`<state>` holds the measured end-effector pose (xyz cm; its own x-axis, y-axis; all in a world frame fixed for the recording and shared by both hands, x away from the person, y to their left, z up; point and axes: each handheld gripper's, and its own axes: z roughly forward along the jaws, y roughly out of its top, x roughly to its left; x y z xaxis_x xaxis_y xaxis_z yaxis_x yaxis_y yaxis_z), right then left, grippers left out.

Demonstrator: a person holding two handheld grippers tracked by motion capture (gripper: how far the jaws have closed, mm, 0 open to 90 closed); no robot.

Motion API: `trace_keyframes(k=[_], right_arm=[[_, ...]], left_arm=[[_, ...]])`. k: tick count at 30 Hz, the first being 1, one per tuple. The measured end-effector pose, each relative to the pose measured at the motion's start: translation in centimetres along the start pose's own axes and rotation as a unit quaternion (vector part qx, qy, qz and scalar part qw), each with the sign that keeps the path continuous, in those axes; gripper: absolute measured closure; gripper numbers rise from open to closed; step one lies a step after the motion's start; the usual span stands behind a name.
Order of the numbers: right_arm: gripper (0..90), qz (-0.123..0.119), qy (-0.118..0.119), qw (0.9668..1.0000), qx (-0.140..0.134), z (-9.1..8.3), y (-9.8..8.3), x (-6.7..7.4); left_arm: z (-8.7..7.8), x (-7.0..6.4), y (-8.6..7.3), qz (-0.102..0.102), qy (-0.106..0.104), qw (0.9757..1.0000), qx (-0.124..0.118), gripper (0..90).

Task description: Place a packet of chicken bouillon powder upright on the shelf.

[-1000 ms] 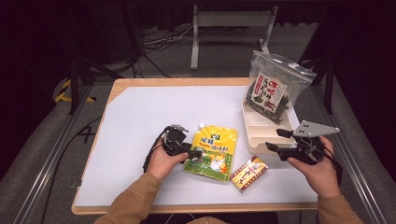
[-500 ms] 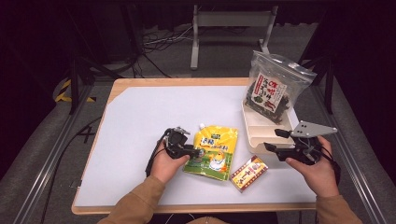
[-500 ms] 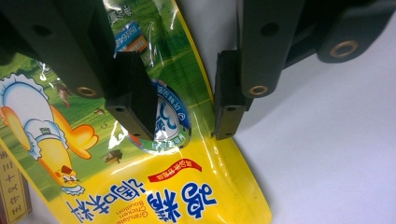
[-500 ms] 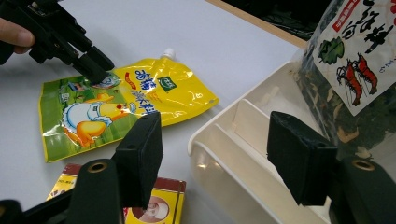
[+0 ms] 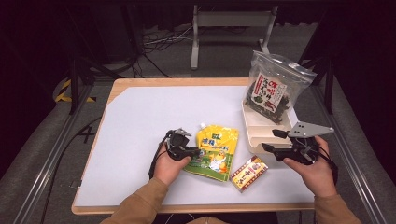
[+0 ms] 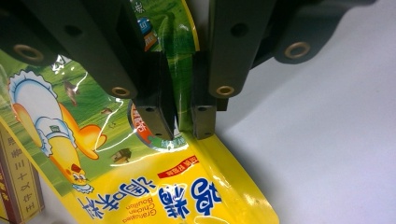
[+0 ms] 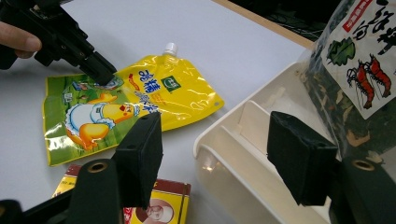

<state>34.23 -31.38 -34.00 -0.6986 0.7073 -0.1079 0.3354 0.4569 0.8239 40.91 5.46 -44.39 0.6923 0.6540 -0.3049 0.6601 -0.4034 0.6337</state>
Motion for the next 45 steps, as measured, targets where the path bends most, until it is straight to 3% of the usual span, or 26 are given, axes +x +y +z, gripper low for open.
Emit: trace_keyframes(k=[4,15,23,29,35,44,45], right_arm=[[36.7,0.002,0.001,1.0000,-0.003,-0.2,-0.1,-0.1],[38.5,0.007,0.001,1.0000,-0.006,-0.6,0.0,-0.2],[39.3,0.005,0.002,1.0000,-0.006,-0.6,0.1,0.0],[39.7,0.006,0.005,0.9999,-0.008,-0.6,0.2,0.1],[40.6,0.011,0.011,0.9998,-0.011,-0.7,0.3,0.3],[42.9,0.066,0.043,0.9967,-0.019,-0.1,0.8,0.5],[42.9,0.066,0.043,0.9967,-0.019,-0.1,0.8,0.5]], left_arm=[[-0.1,-0.5,0.0,0.024,0.014,0.9996,-0.003,82.8],[-1.2,-1.3,0.3,0.049,0.021,0.9984,-0.021,85.0],[-3.1,-2.3,0.6,0.082,0.018,0.9949,-0.056,85.4],[-4.6,-2.8,0.7,0.096,0.010,0.9924,-0.077,85.7],[-6.6,-3.1,0.9,0.110,0.006,0.9876,-0.112,85.7],[-8.8,-3.6,0.8,0.126,-0.001,0.9783,-0.165,85.7],[-8.8,-3.6,0.8,0.126,-0.001,0.9783,-0.165,85.7]])
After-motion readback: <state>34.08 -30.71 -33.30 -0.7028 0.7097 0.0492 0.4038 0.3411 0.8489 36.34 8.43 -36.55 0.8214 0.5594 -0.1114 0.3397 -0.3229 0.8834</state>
